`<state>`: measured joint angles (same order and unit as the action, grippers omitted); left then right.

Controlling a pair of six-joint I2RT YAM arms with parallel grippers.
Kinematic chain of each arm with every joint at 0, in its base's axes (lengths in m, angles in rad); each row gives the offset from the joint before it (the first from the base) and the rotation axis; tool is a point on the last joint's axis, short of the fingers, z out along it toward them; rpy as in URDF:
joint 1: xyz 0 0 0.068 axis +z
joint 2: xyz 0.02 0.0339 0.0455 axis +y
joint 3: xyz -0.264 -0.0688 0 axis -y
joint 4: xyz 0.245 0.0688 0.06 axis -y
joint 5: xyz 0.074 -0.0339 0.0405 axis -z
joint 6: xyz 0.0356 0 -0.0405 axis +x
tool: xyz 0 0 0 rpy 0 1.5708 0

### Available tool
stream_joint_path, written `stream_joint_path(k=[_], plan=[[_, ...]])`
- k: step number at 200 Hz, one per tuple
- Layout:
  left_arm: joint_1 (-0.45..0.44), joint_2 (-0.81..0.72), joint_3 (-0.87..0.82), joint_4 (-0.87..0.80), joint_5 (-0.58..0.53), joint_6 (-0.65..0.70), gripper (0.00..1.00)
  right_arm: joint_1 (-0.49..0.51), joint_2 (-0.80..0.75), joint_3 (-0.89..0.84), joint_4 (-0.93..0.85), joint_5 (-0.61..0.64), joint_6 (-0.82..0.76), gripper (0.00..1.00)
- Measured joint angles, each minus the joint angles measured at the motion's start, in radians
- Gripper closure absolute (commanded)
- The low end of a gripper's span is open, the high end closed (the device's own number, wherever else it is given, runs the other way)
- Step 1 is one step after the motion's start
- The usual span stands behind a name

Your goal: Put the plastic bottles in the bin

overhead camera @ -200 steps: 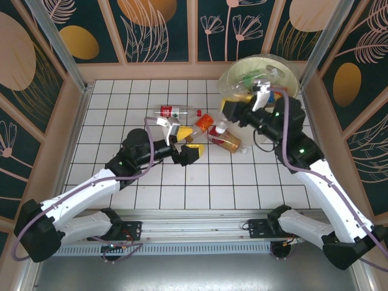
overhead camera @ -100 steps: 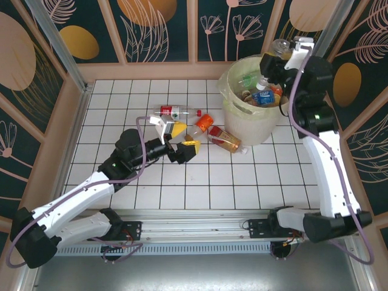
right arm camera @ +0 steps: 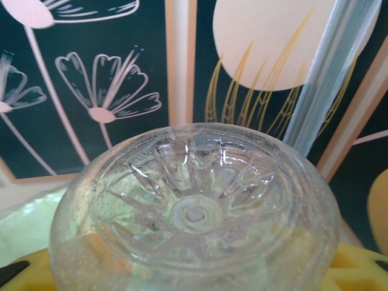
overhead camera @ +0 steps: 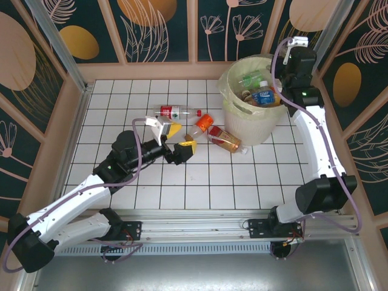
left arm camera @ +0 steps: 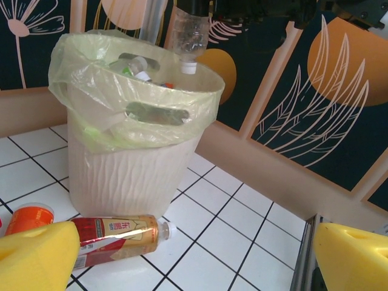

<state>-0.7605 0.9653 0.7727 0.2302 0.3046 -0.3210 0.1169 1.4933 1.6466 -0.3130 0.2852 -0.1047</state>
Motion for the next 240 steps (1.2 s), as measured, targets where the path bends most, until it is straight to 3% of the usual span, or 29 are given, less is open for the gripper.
stream_joint_path(k=[64,112,178,240], plan=[[0.000,0.007,0.000,-0.007,-0.003,0.000,0.01,-0.016,0.093,-0.083,0.072,0.027,-0.165,0.45],[0.000,0.011,-0.004,-0.007,-0.003,0.000,0.01,-0.018,0.121,-0.092,0.092,0.013,-0.219,0.18],[0.000,0.022,-0.004,-0.017,-0.018,0.008,0.01,-0.018,0.097,-0.071,0.069,-0.086,-0.157,0.16],[0.000,0.097,-0.003,-0.123,-0.079,0.095,0.01,-0.018,-0.126,-0.089,0.024,-0.247,-0.017,0.14]])
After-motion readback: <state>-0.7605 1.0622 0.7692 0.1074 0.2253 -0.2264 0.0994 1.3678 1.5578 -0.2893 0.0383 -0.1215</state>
